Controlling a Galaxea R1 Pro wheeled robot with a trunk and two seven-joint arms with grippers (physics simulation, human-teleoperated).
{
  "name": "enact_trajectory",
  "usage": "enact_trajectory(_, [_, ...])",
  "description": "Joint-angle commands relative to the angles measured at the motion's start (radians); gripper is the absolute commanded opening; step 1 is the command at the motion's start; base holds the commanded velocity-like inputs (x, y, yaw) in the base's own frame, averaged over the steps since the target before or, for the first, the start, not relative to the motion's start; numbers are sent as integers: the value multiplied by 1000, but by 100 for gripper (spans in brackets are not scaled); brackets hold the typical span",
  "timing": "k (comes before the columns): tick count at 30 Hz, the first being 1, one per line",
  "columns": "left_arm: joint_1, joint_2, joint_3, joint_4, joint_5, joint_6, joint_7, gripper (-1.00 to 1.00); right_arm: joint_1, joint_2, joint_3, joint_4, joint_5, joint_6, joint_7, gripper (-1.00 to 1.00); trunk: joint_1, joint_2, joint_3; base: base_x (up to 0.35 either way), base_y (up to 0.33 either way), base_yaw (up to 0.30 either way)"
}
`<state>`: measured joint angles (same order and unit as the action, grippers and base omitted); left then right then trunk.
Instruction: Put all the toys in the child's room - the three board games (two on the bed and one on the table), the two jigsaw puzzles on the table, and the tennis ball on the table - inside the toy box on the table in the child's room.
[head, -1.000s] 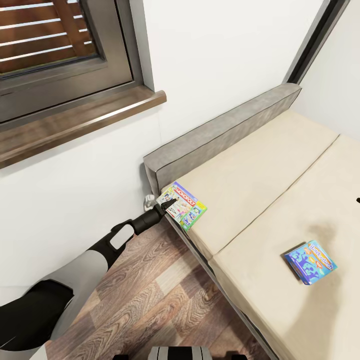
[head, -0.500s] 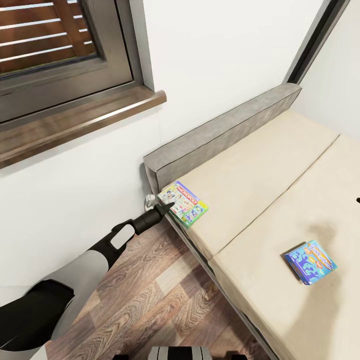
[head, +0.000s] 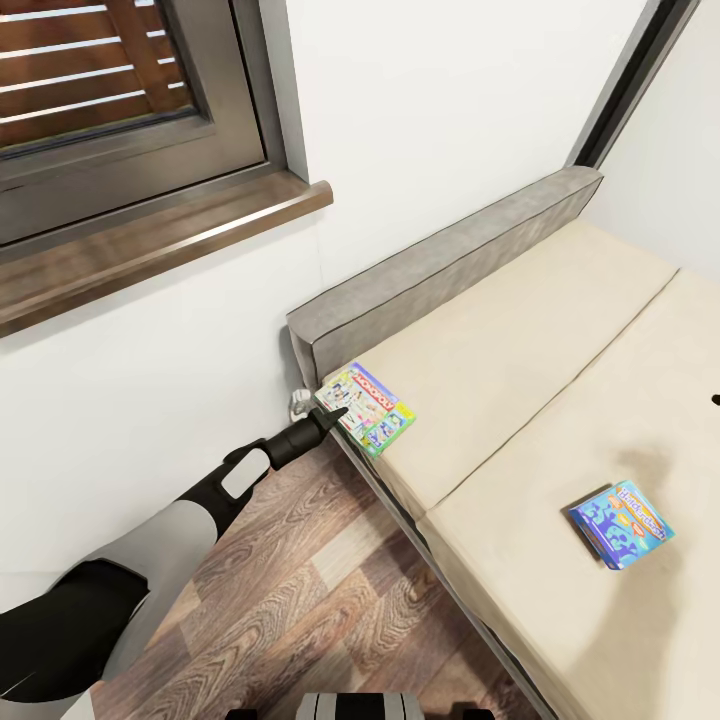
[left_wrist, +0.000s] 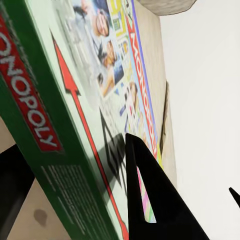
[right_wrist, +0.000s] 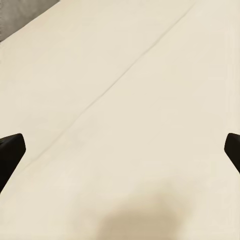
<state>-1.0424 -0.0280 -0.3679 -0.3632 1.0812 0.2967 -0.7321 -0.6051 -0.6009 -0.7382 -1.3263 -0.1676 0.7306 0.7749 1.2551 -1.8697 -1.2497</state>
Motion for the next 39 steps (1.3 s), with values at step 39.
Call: enact_trajectory(39, [145, -58, -10, -304, 23, 118, 74, -100, 37, 76, -1, -177, -9, 209, 12, 100, 0, 0, -1, 0, 0, 0])
